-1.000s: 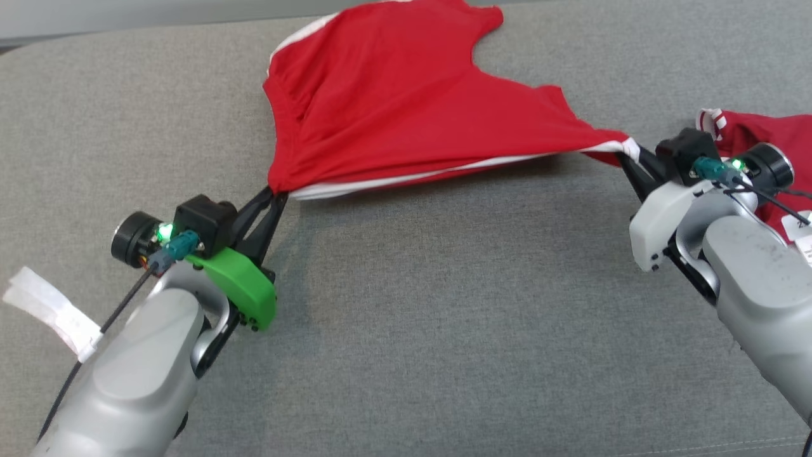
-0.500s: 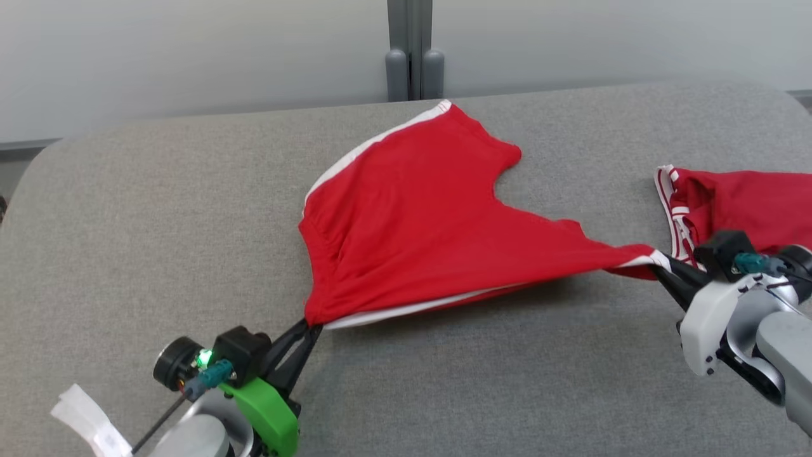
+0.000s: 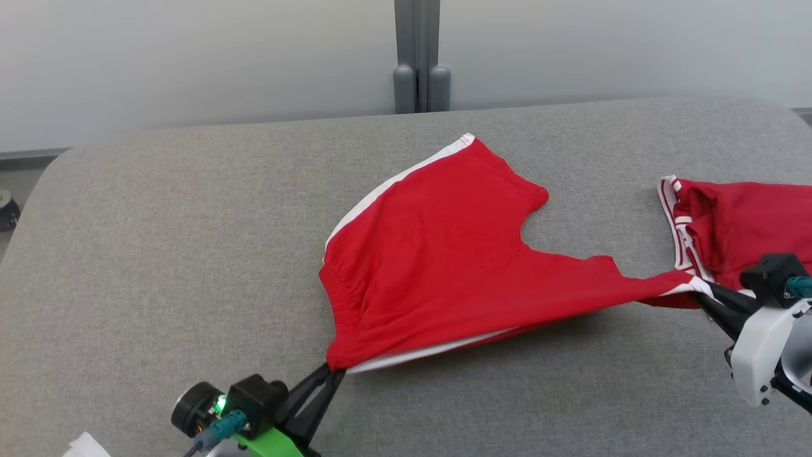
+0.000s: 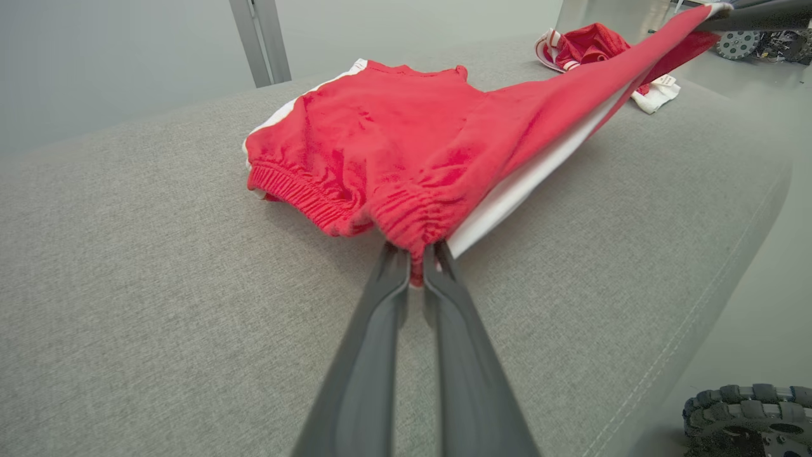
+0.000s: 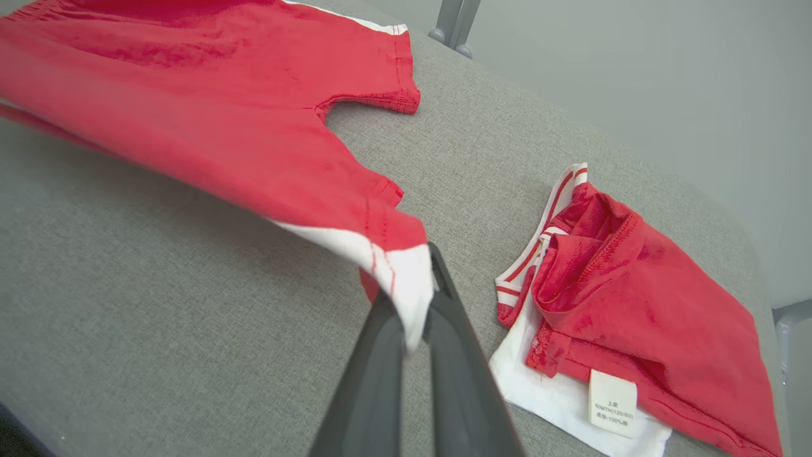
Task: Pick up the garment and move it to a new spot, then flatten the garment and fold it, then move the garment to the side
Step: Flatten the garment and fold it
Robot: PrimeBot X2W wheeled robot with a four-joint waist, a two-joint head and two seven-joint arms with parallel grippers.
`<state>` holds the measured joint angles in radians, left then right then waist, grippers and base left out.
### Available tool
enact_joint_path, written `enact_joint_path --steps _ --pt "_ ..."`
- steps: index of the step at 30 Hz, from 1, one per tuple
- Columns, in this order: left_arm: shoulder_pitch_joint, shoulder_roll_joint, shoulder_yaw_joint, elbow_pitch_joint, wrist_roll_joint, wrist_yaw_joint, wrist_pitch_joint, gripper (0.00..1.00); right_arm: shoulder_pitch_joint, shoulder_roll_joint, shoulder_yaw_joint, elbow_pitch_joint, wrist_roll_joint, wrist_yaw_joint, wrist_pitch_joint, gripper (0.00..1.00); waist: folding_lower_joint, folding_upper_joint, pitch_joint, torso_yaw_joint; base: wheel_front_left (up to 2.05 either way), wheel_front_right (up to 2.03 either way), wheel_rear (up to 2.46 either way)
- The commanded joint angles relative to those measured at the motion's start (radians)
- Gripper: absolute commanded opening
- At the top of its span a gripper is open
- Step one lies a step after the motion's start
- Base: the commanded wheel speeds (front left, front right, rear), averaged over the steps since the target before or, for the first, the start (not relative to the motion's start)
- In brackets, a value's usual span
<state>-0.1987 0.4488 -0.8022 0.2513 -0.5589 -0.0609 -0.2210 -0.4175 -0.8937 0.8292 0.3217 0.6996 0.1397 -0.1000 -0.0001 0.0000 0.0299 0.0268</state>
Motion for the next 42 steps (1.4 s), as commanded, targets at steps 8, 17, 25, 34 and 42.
enact_joint_path --steps 8,17,25,34,42 --pt "-0.129 -0.005 0.054 -0.009 -0.007 0.028 0.008 0.00 -0.131 -0.009 -0.080 -0.063 -0.075 -0.016 0.128 0.00 0.0001 0.0000 0.111 0.075 0.00 0.00 0.00" --pt "-0.292 -0.089 0.055 0.082 0.003 -0.002 0.001 0.00 -0.376 0.006 -0.025 -0.058 -0.076 -0.011 0.286 0.00 0.0001 0.0000 0.246 0.174 0.00 0.00 0.00" --pt "-0.419 -0.188 0.044 0.202 0.004 -0.027 -0.018 0.00 -0.607 0.018 0.065 0.019 -0.053 -0.010 0.357 0.00 0.0001 0.0000 0.343 0.255 0.00 0.00 0.00" --pt "-0.517 -0.286 0.040 0.325 -0.005 -0.051 -0.036 0.00 -0.767 0.027 0.161 0.151 -0.017 -0.010 0.386 0.00 0.0001 0.0000 0.411 0.315 0.00 0.00 0.00" --pt "-0.576 -0.336 0.045 0.393 -0.009 -0.062 -0.044 0.00 -0.844 0.032 0.235 0.235 0.025 -0.010 0.377 0.00 0.0001 0.0000 0.447 0.338 0.00 0.00 0.00"
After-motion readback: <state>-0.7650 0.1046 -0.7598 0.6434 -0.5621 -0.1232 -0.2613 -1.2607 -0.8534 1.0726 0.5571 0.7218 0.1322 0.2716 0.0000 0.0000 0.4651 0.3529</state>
